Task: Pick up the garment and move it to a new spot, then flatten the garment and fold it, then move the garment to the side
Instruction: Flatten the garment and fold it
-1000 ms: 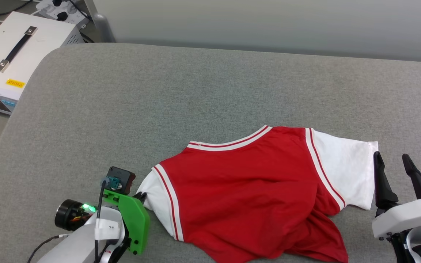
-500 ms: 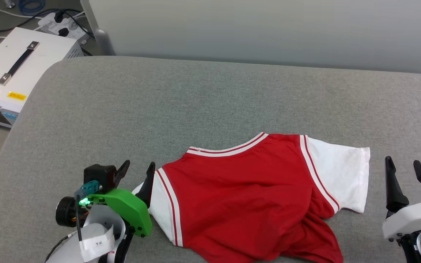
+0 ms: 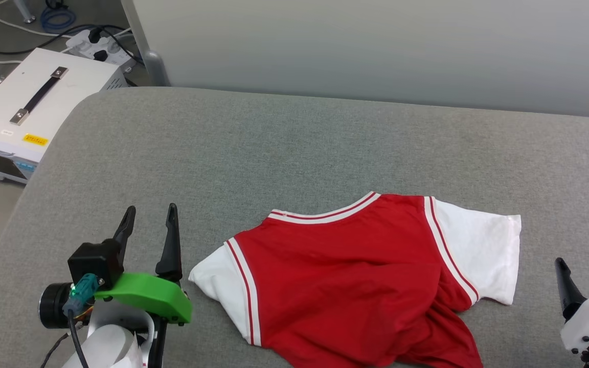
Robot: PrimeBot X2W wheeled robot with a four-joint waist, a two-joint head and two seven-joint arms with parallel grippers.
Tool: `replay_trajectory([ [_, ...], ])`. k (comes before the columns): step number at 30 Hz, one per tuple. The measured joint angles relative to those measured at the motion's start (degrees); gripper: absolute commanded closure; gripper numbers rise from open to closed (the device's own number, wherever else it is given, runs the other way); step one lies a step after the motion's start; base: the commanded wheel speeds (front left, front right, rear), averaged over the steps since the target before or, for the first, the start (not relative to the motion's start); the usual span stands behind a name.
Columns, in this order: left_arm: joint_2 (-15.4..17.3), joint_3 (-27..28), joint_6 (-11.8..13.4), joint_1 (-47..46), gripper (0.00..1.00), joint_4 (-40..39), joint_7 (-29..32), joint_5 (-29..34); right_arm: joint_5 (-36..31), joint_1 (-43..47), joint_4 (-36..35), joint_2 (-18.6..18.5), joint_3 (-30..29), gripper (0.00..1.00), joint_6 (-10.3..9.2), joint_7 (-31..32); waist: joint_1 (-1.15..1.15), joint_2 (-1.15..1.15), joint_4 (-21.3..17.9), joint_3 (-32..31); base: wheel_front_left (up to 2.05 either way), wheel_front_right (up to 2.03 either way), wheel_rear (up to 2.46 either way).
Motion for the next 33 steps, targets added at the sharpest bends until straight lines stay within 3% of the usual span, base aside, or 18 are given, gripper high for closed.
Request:
replay_trajectory([
  [6, -0.1, 1.1, 0.2, 1.7, 0.0, -3.6, 0.0, 2.5, 4.3, -4.6, 7.0, -6.8, 0.9, 0.0, -0.01, 11.8, 0.0, 0.0, 1.4, 1.2, 0.0, 0.0, 0.0],
  [14, -1.9, 1.9, -0.6, 1.7, 0.0, -5.4, 0.0, 4.5, 9.1, -16.8, 12.8, -15.7, 8.3, 0.0, -0.01, 25.1, 0.0, 0.0, 3.3, 5.2, 0.0, 0.0, 0.0],
  [21, -3.7, 2.9, -2.3, 0.8, 0.0, -4.9, 0.0, 5.2, 10.0, -24.5, 19.7, -17.9, 14.2, 0.0, -0.01, 28.0, 0.0, 0.0, 4.9, 8.8, 0.0, 0.0, 0.0],
  [29, -4.9, 3.8, -4.2, 0.1, 0.0, -3.3, 0.0, 5.7, 12.1, -26.3, 26.8, -18.0, 18.2, 0.0, -0.03, 29.8, 0.01, 0.0, 5.5, 11.7, 0.0, 0.0, 0.0],
  [30, -5.0, 3.8, -4.4, 0.1, 0.0, -3.1, 0.0, 5.7, 12.6, -26.5, 27.1, -18.1, 18.2, 0.32, -0.03, 30.3, 0.01, 0.0, 5.4, 11.9, 0.0, 0.0, 0.0],
  [31, -5.1, 3.9, -4.6, 0.1, 0.0, -2.8, 0.0, 5.7, 13.1, -26.8, 27.4, -18.1, 18.3, 0.87, -0.03, 30.6, 0.0, 0.0, 5.4, 12.1, 0.0, 0.0, 0.0],
  [32, -5.1, 3.9, -4.7, 0.1, 0.0, -2.5, 0.0, 5.7, 13.3, -26.9, 27.6, -18.1, 18.5, 1.0, -0.03, 30.8, 0.0, 0.0, 5.3, 12.2, 0.0, 0.0, 0.0],
  [33, -5.2, 3.9, -4.9, 0.1, 0.0, -2.2, 0.0, 5.7, 13.5, -27.1, 27.6, -18.3, 18.7, 1.0, -0.03, 30.8, 0.01, 0.0, 5.2, 12.3, 0.0, 0.0, 0.0],
])
